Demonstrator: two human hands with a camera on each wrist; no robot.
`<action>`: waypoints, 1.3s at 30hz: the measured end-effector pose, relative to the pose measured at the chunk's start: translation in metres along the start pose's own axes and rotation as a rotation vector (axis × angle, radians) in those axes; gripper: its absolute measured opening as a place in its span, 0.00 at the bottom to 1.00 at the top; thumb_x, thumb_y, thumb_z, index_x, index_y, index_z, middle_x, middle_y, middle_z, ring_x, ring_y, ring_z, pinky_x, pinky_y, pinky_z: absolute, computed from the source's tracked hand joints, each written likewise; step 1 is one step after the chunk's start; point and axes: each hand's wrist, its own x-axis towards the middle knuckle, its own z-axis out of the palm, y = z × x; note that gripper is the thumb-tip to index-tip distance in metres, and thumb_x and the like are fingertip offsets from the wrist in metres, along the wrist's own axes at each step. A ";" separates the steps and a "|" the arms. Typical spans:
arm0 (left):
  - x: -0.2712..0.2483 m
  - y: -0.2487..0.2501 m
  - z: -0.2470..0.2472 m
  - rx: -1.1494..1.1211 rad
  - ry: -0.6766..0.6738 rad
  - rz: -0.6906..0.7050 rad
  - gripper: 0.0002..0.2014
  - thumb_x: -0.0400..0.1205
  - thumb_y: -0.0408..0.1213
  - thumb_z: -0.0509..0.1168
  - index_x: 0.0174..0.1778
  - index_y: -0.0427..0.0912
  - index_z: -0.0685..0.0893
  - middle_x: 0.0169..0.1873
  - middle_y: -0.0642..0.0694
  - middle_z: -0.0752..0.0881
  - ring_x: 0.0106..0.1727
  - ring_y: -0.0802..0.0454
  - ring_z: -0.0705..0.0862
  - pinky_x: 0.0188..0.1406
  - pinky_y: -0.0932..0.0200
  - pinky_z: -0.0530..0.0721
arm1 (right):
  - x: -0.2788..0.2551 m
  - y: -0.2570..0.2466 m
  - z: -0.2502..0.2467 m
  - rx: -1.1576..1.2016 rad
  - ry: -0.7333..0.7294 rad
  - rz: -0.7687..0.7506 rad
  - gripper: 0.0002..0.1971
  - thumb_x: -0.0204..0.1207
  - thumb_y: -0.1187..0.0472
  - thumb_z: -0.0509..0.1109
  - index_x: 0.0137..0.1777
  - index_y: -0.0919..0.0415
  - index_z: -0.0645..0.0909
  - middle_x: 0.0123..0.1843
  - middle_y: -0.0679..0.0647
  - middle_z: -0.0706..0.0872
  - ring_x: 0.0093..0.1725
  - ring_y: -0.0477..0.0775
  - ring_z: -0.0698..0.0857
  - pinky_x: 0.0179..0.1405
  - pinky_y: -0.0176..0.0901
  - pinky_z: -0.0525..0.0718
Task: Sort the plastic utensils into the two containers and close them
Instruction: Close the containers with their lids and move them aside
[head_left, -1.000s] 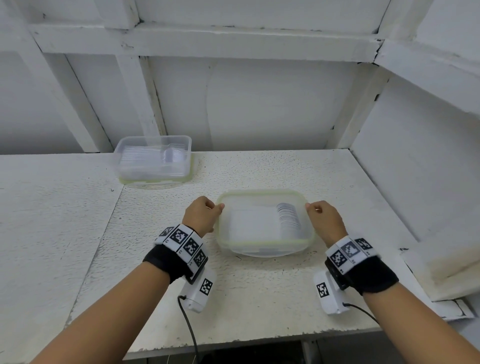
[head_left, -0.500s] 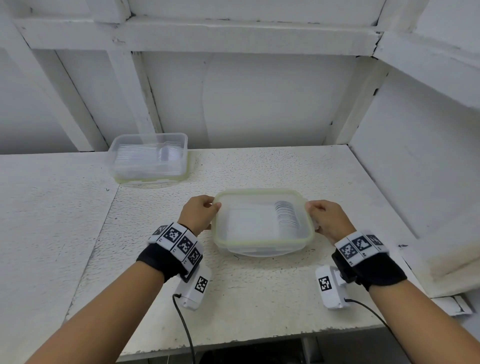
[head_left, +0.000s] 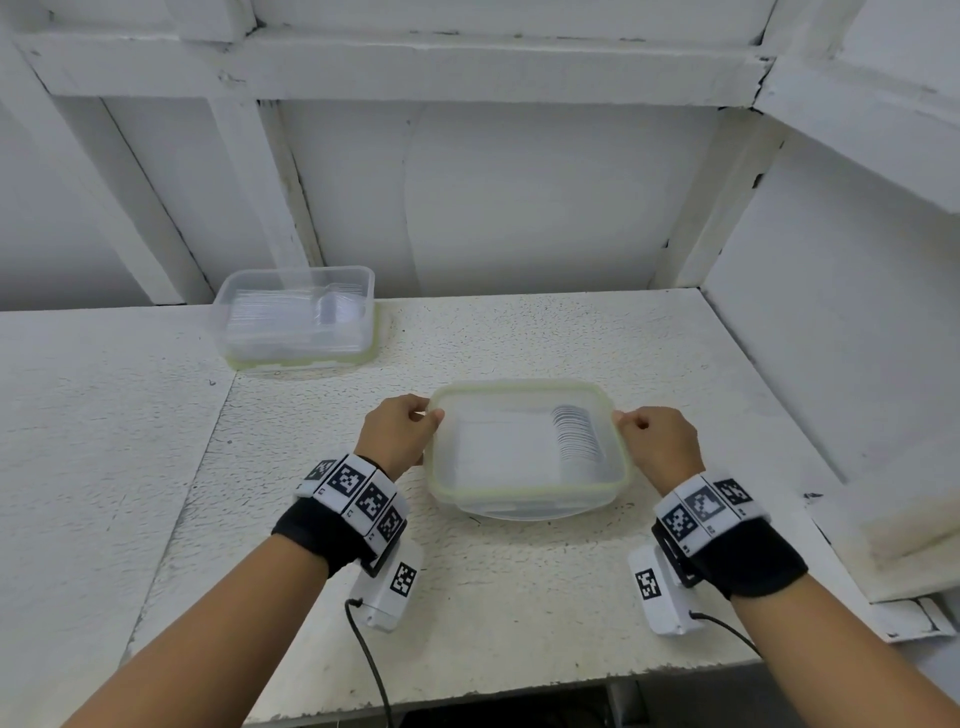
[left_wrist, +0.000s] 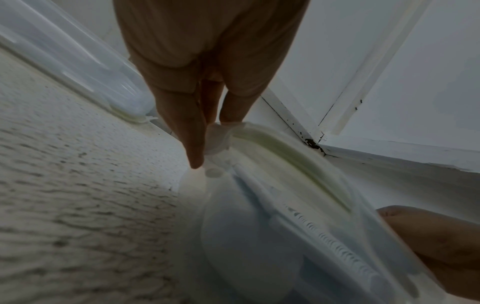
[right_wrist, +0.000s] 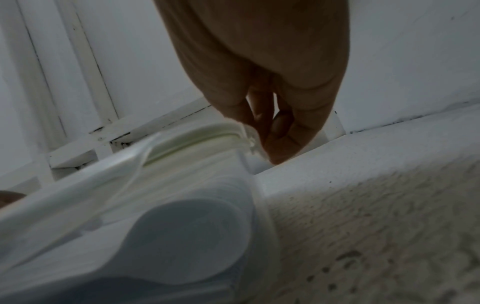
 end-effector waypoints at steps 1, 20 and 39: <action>0.001 0.000 0.000 0.003 -0.002 0.002 0.15 0.83 0.38 0.63 0.63 0.36 0.81 0.51 0.39 0.85 0.53 0.42 0.85 0.49 0.46 0.87 | 0.000 0.000 0.000 0.000 0.005 0.006 0.21 0.82 0.58 0.61 0.27 0.65 0.70 0.26 0.57 0.72 0.28 0.52 0.68 0.27 0.41 0.64; -0.033 0.003 0.009 0.808 -0.379 0.713 0.48 0.66 0.75 0.51 0.77 0.46 0.68 0.79 0.45 0.63 0.81 0.49 0.58 0.79 0.56 0.51 | 0.028 -0.052 -0.015 -0.385 -0.502 -0.482 0.29 0.80 0.50 0.64 0.79 0.58 0.63 0.80 0.54 0.64 0.78 0.52 0.64 0.77 0.44 0.60; -0.045 -0.005 0.031 0.896 -0.295 0.656 0.34 0.81 0.52 0.62 0.80 0.44 0.60 0.82 0.47 0.52 0.83 0.50 0.47 0.80 0.50 0.41 | 0.041 -0.085 0.000 -0.496 -0.679 -0.458 0.27 0.73 0.43 0.70 0.67 0.59 0.74 0.62 0.53 0.81 0.57 0.51 0.79 0.58 0.42 0.76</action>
